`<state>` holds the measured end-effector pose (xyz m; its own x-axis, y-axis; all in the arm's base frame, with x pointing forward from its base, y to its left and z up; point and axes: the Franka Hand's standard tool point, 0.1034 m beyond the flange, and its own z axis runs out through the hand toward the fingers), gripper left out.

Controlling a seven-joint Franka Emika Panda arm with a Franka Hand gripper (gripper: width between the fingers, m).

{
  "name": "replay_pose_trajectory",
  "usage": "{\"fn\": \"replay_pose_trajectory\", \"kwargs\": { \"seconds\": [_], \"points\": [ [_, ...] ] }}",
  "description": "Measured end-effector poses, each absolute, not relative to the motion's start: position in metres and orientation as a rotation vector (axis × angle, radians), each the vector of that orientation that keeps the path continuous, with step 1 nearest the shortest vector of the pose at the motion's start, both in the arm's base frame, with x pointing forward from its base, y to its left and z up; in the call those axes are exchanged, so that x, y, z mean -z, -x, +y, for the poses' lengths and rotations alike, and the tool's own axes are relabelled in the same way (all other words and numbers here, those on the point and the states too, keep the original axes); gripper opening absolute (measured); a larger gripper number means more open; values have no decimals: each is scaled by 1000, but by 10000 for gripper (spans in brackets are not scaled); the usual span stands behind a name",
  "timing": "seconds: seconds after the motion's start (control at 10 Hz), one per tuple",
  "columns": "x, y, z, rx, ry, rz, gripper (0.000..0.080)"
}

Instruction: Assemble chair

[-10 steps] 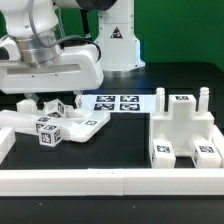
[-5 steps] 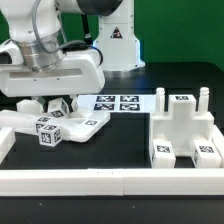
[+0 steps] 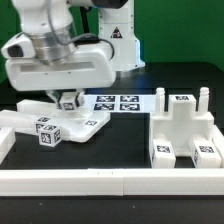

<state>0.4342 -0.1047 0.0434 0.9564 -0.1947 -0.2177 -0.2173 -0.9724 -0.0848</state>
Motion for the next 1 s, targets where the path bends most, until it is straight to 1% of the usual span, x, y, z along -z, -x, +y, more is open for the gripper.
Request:
{"fn": "replay_pose_trajectory", "kwargs": {
  "seconds": [0.2, 0.3, 0.5, 0.6, 0.7, 0.8, 1.0],
  "points": [
    [-45, -418, -65, -298, 3025, 341, 265],
    [-43, -417, -56, -299, 3039, 307, 265],
    [-43, -418, -62, -295, 3033, 320, 265],
    [-42, -418, -59, -291, 3036, 313, 265],
    [-42, -418, -47, -200, 3068, 317, 265],
    [-38, -408, -33, -153, 3090, 266, 265],
    [-27, -401, -20, -126, 3112, 219, 265]
  ]
}}
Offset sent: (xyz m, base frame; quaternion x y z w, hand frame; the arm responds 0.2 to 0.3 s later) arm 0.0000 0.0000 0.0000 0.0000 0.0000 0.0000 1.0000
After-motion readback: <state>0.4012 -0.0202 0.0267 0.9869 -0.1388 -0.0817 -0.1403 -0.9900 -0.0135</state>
